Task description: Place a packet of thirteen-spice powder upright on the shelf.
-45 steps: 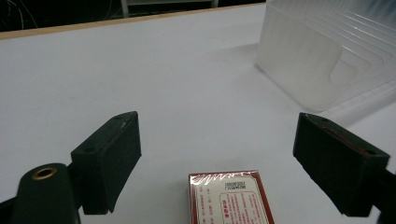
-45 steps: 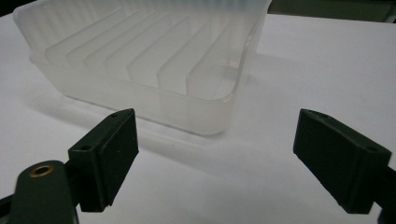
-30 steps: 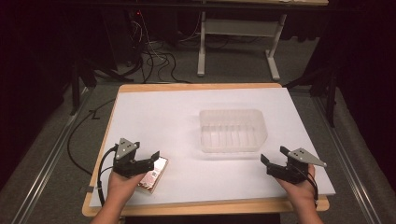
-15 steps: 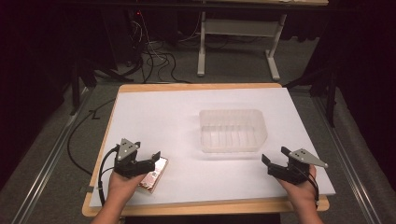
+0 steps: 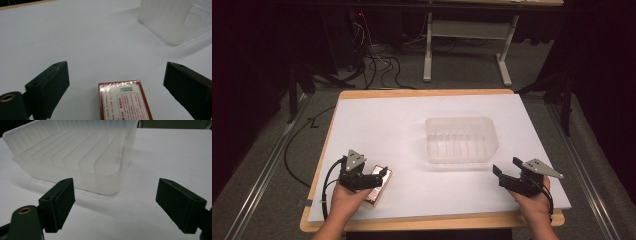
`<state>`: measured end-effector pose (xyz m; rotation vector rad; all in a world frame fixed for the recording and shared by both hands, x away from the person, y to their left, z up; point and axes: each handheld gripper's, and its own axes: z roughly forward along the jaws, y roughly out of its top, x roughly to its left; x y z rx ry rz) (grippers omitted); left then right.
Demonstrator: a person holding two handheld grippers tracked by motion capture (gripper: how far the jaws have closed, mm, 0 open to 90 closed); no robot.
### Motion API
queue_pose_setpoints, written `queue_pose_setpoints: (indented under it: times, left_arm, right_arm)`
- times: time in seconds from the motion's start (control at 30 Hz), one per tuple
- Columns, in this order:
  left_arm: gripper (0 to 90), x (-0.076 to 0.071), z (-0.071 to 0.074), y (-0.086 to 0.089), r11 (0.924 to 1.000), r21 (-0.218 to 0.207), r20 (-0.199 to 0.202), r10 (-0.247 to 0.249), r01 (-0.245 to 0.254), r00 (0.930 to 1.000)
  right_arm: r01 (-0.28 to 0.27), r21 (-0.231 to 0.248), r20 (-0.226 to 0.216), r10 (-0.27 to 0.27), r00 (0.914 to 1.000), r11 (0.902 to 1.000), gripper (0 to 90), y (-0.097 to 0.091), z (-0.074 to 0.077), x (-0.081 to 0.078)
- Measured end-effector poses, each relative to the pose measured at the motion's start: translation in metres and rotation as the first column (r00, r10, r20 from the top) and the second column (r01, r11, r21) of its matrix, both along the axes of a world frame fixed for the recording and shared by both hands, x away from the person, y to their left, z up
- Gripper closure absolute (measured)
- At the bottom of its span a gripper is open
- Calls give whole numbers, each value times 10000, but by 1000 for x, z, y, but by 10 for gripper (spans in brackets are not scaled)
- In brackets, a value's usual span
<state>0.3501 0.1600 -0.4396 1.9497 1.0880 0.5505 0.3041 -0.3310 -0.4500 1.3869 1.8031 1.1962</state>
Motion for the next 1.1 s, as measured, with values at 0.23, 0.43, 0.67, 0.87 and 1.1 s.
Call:
queue_pose_setpoints:
  times: [0.23,0.43,0.67,0.87,1.1]
  left_arm:
    - [13,7,3,-6,9996,174,-503,224,-215,9985]
    - [4,6,8,-15,9975,699,-609,-29,71,9981]
    - [1,8,15,-19,9911,1332,-999,72,62,9950]
    - [1,11,17,-22,9867,1594,-1670,-55,325,9859]
    - [1,14,16,-22,9835,1761,-2658,73,411,9640]
  right_arm:
    - [-32,187,86,30,10000,9998,165,-2,2,-2]
    - [53,323,66,-55,10000,9995,169,-4,3,-4]
    - [68,420,30,-69,10000,9991,174,-4,3,-5]
    - [56,436,-1,-56,10000,9990,177,-4,3,-5]
    - [48,480,-44,-46,10000,9988,180,-4,3,-5]
